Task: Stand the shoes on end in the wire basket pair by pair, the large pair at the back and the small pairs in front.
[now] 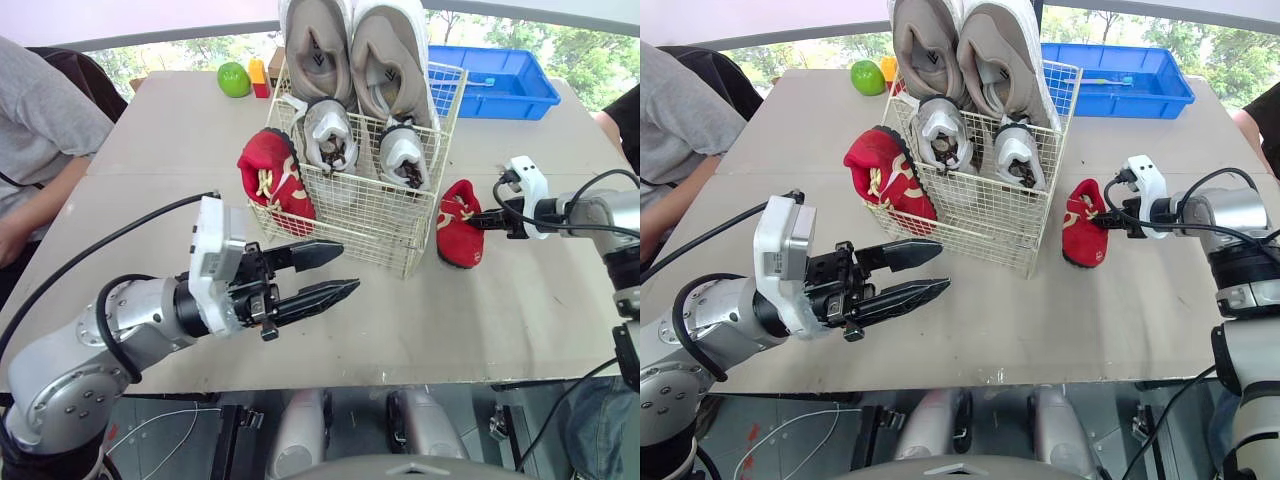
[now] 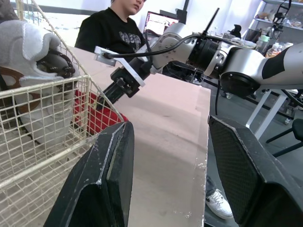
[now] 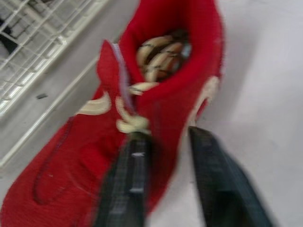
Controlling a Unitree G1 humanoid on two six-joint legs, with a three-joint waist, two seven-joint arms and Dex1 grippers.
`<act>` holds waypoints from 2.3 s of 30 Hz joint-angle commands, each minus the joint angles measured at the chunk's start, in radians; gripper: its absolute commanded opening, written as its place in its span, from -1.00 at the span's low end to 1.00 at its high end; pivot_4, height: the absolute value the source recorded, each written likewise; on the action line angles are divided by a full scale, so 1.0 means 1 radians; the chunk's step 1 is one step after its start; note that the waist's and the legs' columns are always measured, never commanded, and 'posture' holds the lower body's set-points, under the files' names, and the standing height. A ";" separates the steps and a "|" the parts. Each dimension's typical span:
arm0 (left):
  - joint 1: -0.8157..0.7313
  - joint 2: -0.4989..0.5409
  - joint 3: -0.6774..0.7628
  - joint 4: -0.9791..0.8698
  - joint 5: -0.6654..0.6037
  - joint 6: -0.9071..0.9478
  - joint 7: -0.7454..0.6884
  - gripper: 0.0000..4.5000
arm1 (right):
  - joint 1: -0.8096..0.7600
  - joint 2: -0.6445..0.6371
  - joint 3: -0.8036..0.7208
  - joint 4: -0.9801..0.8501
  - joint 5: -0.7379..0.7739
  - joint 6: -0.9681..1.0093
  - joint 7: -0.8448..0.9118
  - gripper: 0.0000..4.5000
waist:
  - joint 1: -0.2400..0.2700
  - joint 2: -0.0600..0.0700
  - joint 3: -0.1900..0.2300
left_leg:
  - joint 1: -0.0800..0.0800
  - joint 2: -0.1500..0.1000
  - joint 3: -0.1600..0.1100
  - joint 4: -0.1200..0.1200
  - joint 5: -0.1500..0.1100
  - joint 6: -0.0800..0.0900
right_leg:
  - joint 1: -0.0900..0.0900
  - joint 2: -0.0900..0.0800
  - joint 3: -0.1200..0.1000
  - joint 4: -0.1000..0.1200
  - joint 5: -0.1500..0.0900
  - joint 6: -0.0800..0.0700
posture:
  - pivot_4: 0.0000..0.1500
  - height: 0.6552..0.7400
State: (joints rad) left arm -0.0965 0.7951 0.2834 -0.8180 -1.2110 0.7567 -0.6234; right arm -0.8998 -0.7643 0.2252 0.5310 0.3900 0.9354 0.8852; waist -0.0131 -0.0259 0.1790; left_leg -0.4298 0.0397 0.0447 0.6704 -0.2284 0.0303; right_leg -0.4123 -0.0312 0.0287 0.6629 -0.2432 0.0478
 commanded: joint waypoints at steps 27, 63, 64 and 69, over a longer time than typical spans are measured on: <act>0.173 -0.050 0.091 0.230 0.146 -0.216 -0.324 0.22 | 0.586 0.443 -0.179 -1.346 -0.067 -0.465 -0.703 -0.99 | -0.004 0.007 -0.003 | -0.002 0.002 -0.005 -0.003 0.001 -0.002 | -0.005 0.002 0.001 0.000 -0.002 -0.004 | 1.00 1.00; 0.234 0.067 0.215 0.145 0.050 -0.094 -0.228 0.22 | 0.989 0.581 0.038 -1.244 -0.258 -0.711 -0.660 0.64 | 0.000 0.003 -0.005 | 0.002 0.005 -0.005 -0.004 0.001 -0.002 | -0.002 -0.002 -0.001 0.000 -0.003 -0.004 | 1.00 1.00; 0.233 0.056 0.197 0.146 0.068 -0.103 -0.223 0.22 | 0.980 0.548 0.010 -1.262 -0.238 -0.688 -0.632 0.64 | 0.000 0.003 -0.005 | 0.002 0.005 -0.005 -0.003 0.001 -0.002 | -0.002 -0.002 -0.001 0.000 -0.003 -0.004 | 1.00 1.00; 0.244 0.016 0.161 0.166 0.132 -0.138 -0.241 0.22 | 0.898 0.426 -0.035 -1.291 -0.246 -0.634 -0.551 0.64 | -0.001 0.003 -0.005 | 0.002 0.004 -0.005 -0.004 0.001 -0.002 | -0.001 -0.002 -0.001 0.000 -0.003 -0.004 | 1.00 1.00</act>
State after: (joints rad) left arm 0.1424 0.8179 0.4392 -0.6457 -1.0937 0.6465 -0.8514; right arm 0.0257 -0.3230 0.1963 -0.7063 0.1448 0.2971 0.3087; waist -0.0145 -0.0227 0.1739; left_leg -0.4271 0.0446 0.0398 0.6666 -0.2275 0.0280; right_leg -0.4137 -0.0318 0.0279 0.6634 -0.2457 0.0433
